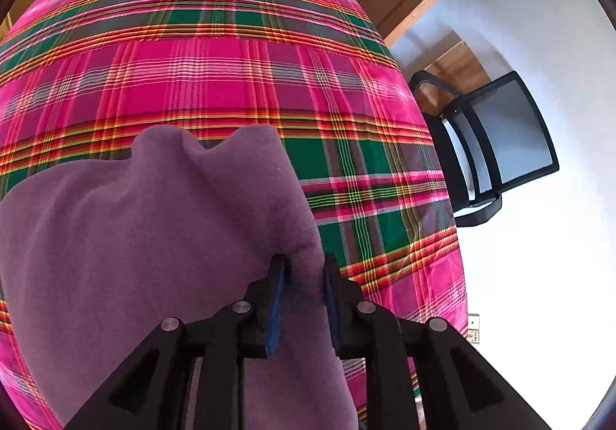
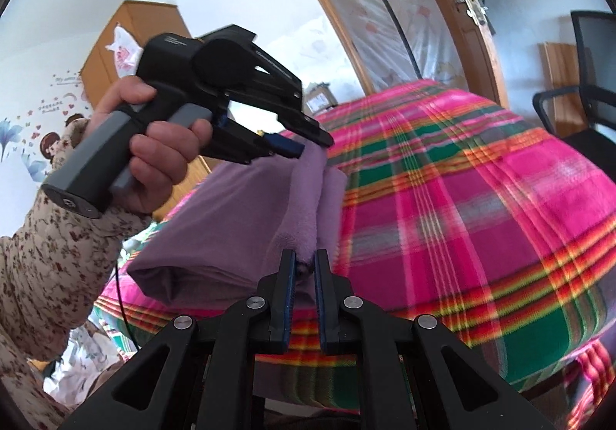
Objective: Fold clothes
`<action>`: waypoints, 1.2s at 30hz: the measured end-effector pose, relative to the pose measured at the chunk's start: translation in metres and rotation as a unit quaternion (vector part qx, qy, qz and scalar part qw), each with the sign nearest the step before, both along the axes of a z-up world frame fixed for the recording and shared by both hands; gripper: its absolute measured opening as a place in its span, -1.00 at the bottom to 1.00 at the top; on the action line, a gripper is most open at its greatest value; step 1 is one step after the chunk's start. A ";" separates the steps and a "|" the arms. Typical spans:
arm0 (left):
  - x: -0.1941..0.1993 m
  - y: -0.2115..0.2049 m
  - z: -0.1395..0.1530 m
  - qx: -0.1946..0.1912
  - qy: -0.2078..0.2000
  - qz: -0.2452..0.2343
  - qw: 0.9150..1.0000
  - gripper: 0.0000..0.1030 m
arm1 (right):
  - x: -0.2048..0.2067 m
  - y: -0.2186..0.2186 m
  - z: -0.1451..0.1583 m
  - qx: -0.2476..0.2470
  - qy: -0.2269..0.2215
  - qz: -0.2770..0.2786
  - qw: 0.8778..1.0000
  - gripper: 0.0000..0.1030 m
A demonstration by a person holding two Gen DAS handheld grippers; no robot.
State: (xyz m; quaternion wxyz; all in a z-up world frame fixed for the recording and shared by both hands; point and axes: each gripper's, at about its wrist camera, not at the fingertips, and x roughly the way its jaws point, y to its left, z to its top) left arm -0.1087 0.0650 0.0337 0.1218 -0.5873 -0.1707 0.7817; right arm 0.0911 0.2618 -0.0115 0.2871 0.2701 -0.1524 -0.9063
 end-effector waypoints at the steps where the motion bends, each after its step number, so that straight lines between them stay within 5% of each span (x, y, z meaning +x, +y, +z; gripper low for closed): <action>1: 0.001 -0.001 0.001 0.004 0.000 -0.004 1.000 -0.62 | 0.001 0.001 -0.001 0.000 -0.001 0.000 1.000 -0.81; 11: 0.031 -0.031 0.022 0.051 0.022 -0.027 0.998 -0.62 | 0.001 0.016 -0.007 -0.022 -0.029 -0.019 0.999 -0.81; 17: 0.059 -0.061 0.029 0.062 0.034 -0.022 0.997 -0.62 | 0.006 0.023 0.004 0.003 -0.025 -0.062 0.998 -0.81; 25: 0.092 -0.112 0.026 0.076 0.043 0.017 0.996 -0.62 | 0.003 -0.024 0.025 0.066 0.031 -0.021 0.997 -0.76; 36: 0.117 -0.158 -0.003 0.116 0.031 0.047 0.992 -0.61 | 0.004 -0.038 0.019 0.115 0.016 -0.044 0.992 -0.69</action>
